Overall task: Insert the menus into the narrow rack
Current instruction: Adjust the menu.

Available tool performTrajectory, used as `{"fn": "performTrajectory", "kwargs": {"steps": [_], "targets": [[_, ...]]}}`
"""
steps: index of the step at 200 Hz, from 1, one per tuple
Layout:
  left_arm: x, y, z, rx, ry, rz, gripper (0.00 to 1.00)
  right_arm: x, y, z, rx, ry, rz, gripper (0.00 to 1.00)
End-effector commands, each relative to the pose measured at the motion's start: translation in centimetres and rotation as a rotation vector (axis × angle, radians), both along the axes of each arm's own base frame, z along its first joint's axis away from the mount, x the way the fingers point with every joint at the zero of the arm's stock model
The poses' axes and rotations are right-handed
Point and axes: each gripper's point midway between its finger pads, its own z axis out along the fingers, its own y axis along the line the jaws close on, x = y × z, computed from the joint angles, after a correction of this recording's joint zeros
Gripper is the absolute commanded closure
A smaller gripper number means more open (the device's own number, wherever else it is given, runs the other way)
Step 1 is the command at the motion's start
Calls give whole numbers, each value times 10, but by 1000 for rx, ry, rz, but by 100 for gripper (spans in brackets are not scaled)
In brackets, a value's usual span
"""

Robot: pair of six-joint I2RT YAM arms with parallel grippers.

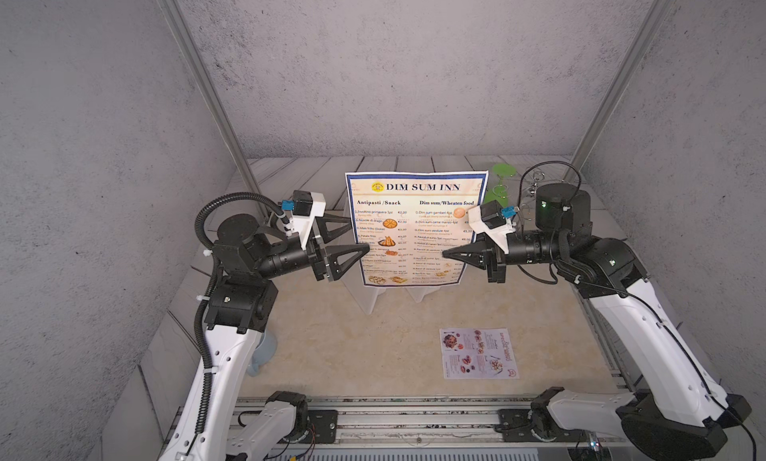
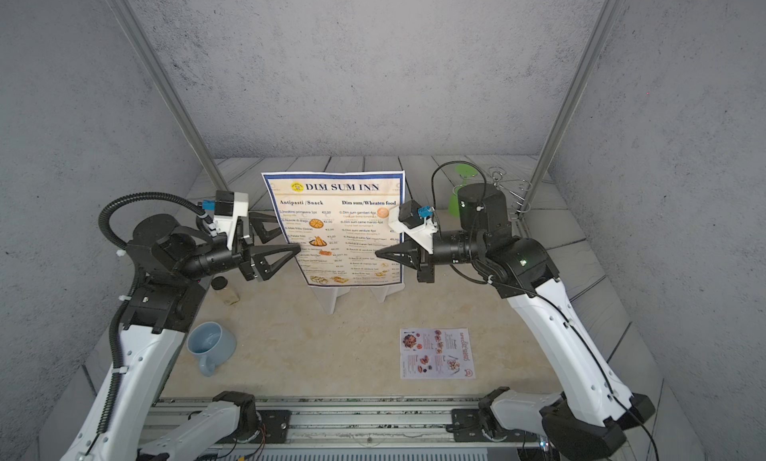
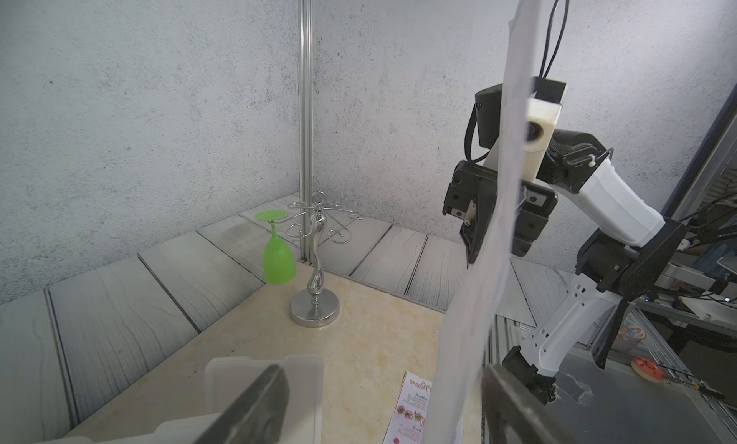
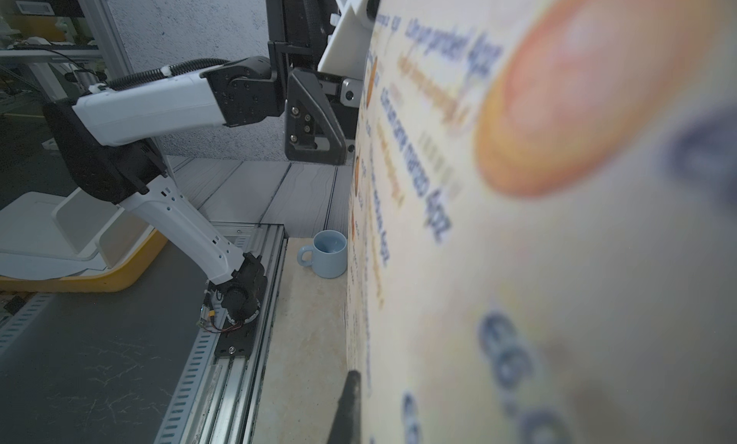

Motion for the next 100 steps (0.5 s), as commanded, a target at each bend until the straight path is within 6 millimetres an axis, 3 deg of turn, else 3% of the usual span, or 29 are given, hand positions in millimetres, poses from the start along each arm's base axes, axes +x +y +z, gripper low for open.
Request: {"fn": "performTrajectory", "kwargs": {"steps": [1, 35, 78, 100], "targets": [[-9, -2, 25, -24, -76, -37, 26, 4, 5, 0, 17, 20, 17, 100], [-6, -5, 28, -32, -76, -54, 39, 11, 9, -3, 19, 34, 4, 100], [-7, -8, 28, -32, -79, -70, 63, 17, 12, -6, 23, 53, -4, 97], [-5, -8, 26, -31, -78, -68, 81, 18, 13, -7, 30, 60, -3, 94]]}}
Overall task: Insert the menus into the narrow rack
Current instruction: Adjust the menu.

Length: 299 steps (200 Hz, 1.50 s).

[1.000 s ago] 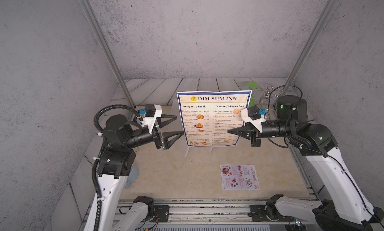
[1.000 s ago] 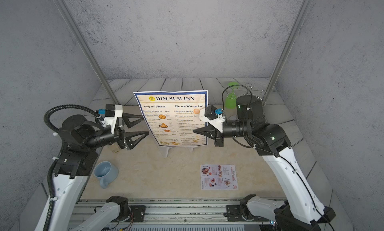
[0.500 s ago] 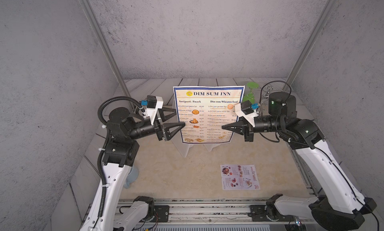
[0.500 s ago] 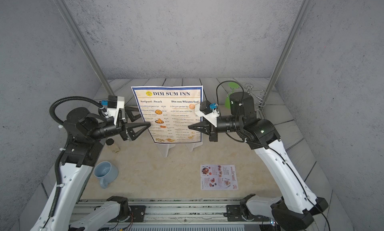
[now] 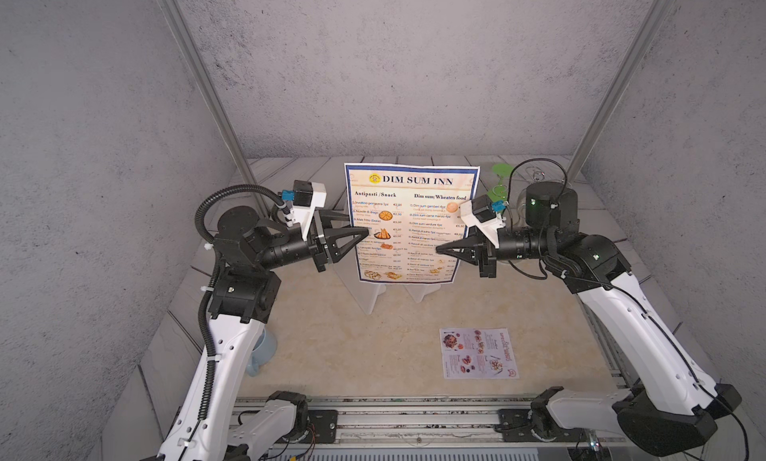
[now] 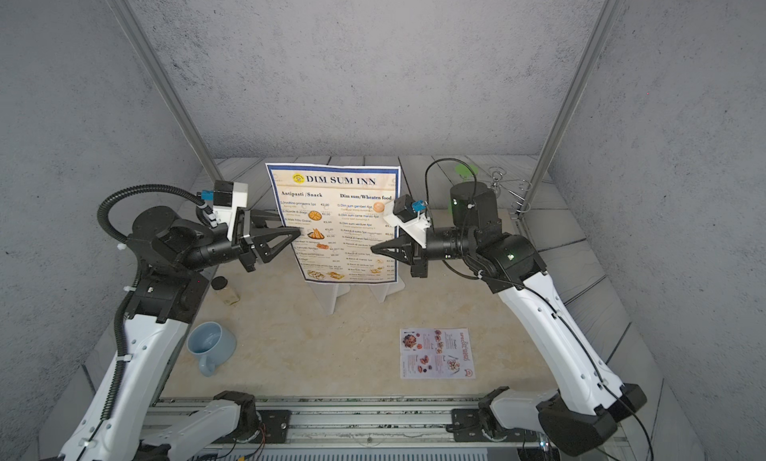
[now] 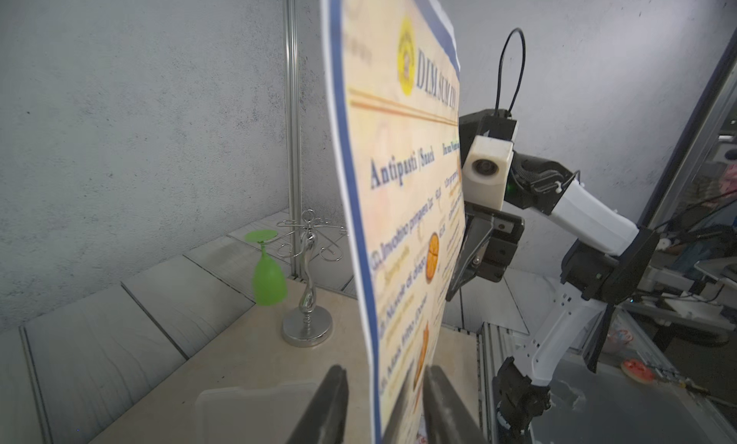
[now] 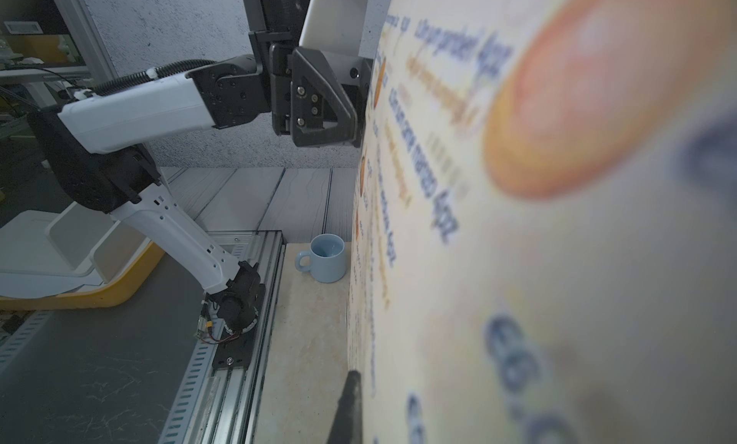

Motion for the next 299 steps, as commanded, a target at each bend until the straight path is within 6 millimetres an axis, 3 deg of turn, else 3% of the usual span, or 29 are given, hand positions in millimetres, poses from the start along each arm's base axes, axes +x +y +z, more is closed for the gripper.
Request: {"fn": "performTrajectory", "kwargs": {"steps": [1, 26, 174, 299], "targets": [[-7, -1, 12, -6, -56, -21, 82, 3, 4, -1, 16, 17, 10, 94], [-6, -2, 13, -15, -50, -18, 100, 5, 5, -3, 18, 30, 10, 92], [-1, -1, 22, -26, -51, 3, 100, 12, 12, -26, -2, 102, 20, 63], [5, -2, 8, 18, -13, 2, 100, 23, 24, -30, -2, 129, 48, 64]]}}
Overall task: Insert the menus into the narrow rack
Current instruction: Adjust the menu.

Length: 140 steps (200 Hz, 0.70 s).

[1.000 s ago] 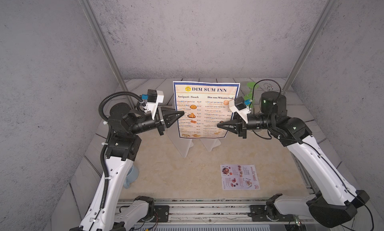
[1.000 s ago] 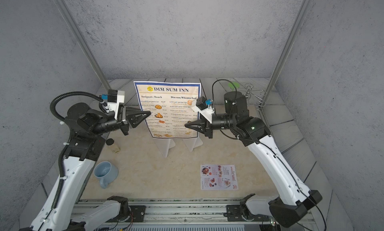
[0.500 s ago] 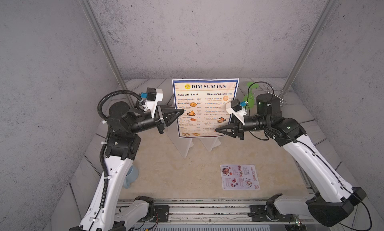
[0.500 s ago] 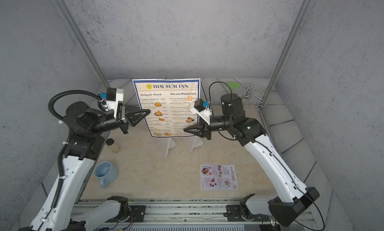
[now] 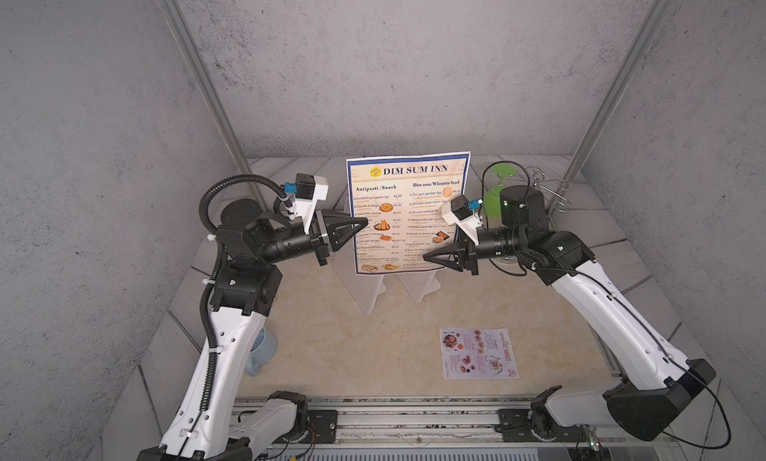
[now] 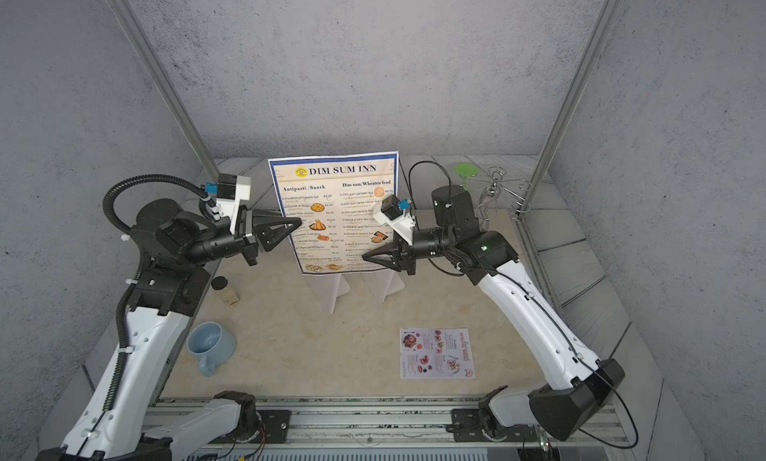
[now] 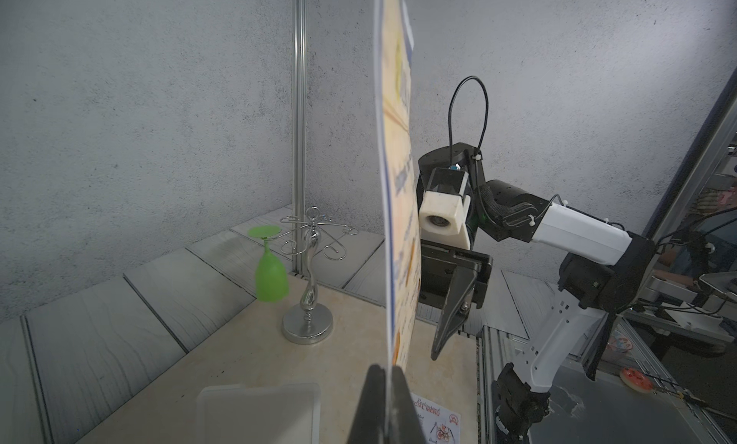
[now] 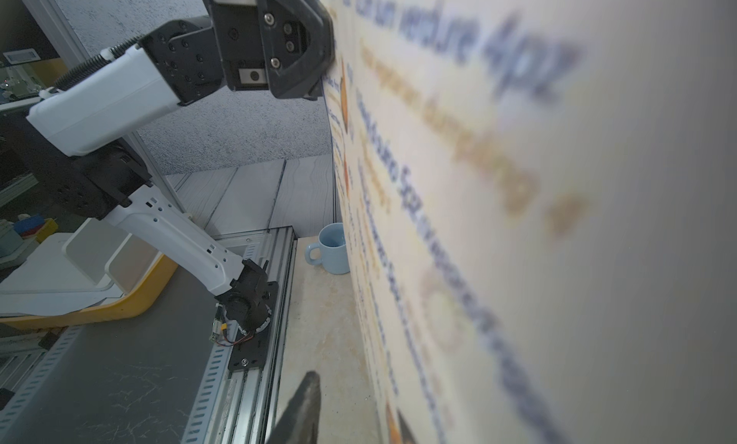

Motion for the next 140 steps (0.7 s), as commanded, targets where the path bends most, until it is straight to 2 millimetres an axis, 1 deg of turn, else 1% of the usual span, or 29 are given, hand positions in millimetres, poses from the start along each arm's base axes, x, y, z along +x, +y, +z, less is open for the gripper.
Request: {"fn": "performTrajectory", "kwargs": {"steps": [1, 13, 29, 40, 46, 101, 138, 140], "targets": [[-6, -1, 7, 12, -41, -11, 100, -4, 4, 11, 23, -9, 32, 64], [-5, -1, 6, 14, -38, -10, 100, -3, 4, 10, 17, -6, 34, 67], [-4, -1, 4, 16, -37, -8, 100, -4, 3, 8, 10, -6, 37, 74], [-3, -1, 4, 16, -36, -6, 100, -5, 3, 8, 8, -5, 35, 83], [-2, -1, 3, 17, -35, -4, 100, -5, 3, 7, 7, -4, 36, 85], [2, 0, 0, 27, -35, 19, 100, -5, -1, 5, -5, -7, 14, 93], [0, 1, 0, 29, -39, 24, 100, -4, -1, 4, -5, -6, 0, 98], [-1, 1, 0, 28, -41, 26, 99, -3, -1, 4, -4, -6, -4, 98]]}}
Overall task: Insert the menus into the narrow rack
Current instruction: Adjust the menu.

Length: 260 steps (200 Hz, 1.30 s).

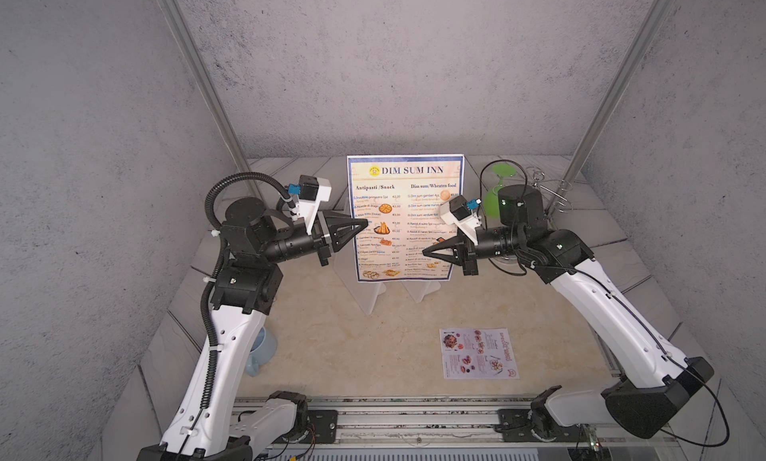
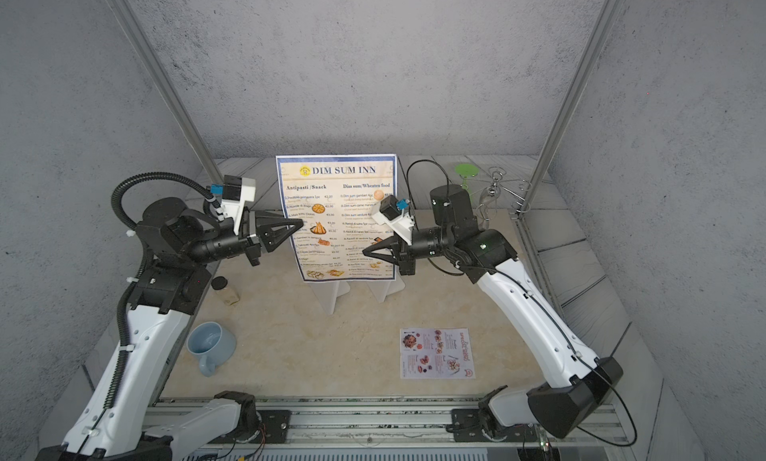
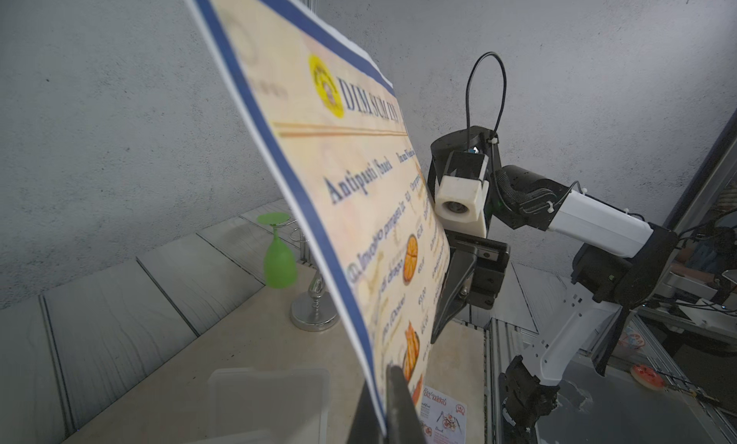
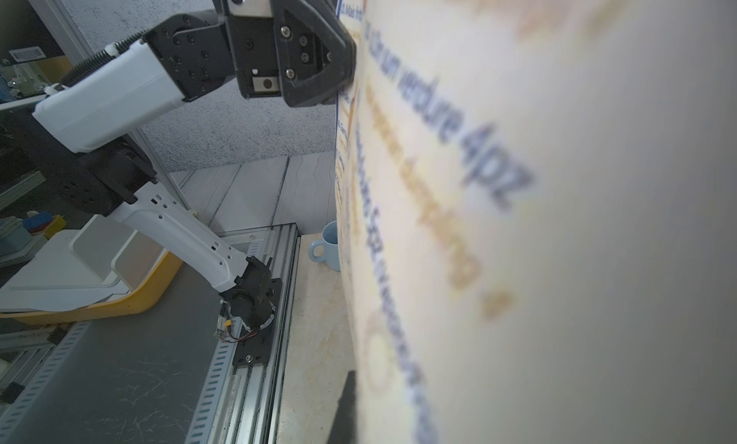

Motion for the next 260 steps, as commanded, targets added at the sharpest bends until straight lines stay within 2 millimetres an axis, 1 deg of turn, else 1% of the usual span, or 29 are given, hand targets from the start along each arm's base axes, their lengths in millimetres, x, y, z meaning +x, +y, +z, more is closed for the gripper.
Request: {"fn": "performTrajectory", "kwargs": {"steps": [1, 16, 32, 45, 65, 78, 94, 111, 135, 149, 177, 193, 221, 241, 260], "targets": [[-7, 1, 11, 1, -56, 0, 98, -1, -1, 5, 7, -11, -14, 99], [-8, 2, 11, 1, -54, 14, 79, 1, -2, 8, 18, -25, -34, 100], [-12, 4, 11, 7, -62, 35, 64, 6, -2, 13, 36, -43, -67, 100], [-12, 10, 9, 12, -67, 95, 52, 11, -3, 17, 53, -58, -101, 100], [-7, 27, 9, 14, -74, 261, 45, 26, -4, 23, 75, -91, -179, 100], [-3, 43, 11, 0, -71, 393, 41, 35, -5, 26, 84, -108, -224, 100], [-5, 56, 11, -14, -62, 478, 40, 51, -4, 32, 105, -131, -290, 100], [-14, 64, 12, -35, -56, 523, 39, 67, -4, 38, 126, -153, -346, 100], [-32, 72, 14, -76, -56, 546, 39, 92, -3, 49, 160, -166, -438, 100], [-42, 77, 14, -102, -51, 565, 39, 104, -1, 57, 185, -169, -475, 100], [-57, 83, 7, -132, -20, 581, 39, 125, 5, 66, 224, -159, -521, 100], [-59, 85, -3, -140, 15, 593, 39, 136, 9, 70, 240, -158, -550, 100], [-55, 91, -32, -138, 97, 632, 40, 154, 16, 77, 269, -137, -623, 100], [-53, 95, -54, -148, 149, 661, 40, 166, 24, 78, 287, -102, -668, 100], [-55, 96, -68, -145, 181, 667, 40, 175, 32, 77, 303, -68, -703, 100]]}}
